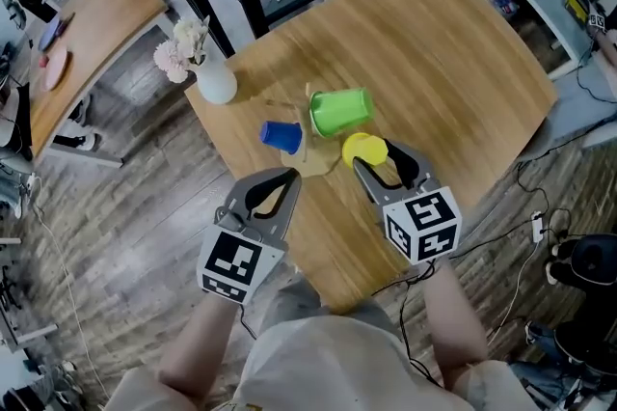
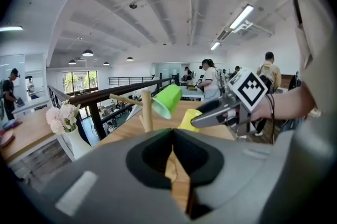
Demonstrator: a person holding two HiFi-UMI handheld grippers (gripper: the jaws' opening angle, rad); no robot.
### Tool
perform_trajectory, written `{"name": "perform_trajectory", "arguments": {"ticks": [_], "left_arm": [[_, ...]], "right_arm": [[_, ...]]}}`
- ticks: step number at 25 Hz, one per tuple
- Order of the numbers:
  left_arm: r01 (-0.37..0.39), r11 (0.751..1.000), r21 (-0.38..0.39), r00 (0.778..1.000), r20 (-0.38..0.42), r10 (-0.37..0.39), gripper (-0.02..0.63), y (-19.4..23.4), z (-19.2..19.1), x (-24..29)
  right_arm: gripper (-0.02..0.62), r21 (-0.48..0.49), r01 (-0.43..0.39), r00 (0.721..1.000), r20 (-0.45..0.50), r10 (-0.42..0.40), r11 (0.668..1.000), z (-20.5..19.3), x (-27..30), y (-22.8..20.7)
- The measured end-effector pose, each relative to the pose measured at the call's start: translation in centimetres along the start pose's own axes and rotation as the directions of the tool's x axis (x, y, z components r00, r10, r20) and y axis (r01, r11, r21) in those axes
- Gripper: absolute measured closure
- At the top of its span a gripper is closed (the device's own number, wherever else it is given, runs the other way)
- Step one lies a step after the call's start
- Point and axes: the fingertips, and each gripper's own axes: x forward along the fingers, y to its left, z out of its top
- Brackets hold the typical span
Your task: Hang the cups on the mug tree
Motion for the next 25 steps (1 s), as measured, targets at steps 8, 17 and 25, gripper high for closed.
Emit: {"name": "perform_trajectory", "arguments": {"ticks": [8, 17, 25], "left_arm": [[0.014, 1.0, -0.01, 1.0, -0.007, -0.014, 0.604, 0.7, -0.1, 1.6], [0.017, 1.0, -0.019, 0.999, -0.037, -0.017, 0.603, 1.0, -1.4, 2.6], [0.012, 1.0, -0.024, 0.998, -0.057, -0.013, 0.603, 0.9, -2.3, 2.6]], "right_arm": [[0.359, 0.026, -0.016, 0.999, -0.027, 0.017, 1.0, -1.0, 3.6, -1.1], [0.359, 0.067, -0.021, 0.997, -0.067, 0.025, 0.998, -3.4, 6.7, -1.5], [0.359, 0.104, -0.042, 0.993, -0.107, 0.053, 0.994, -5.5, 7.9, -1.3]]}}
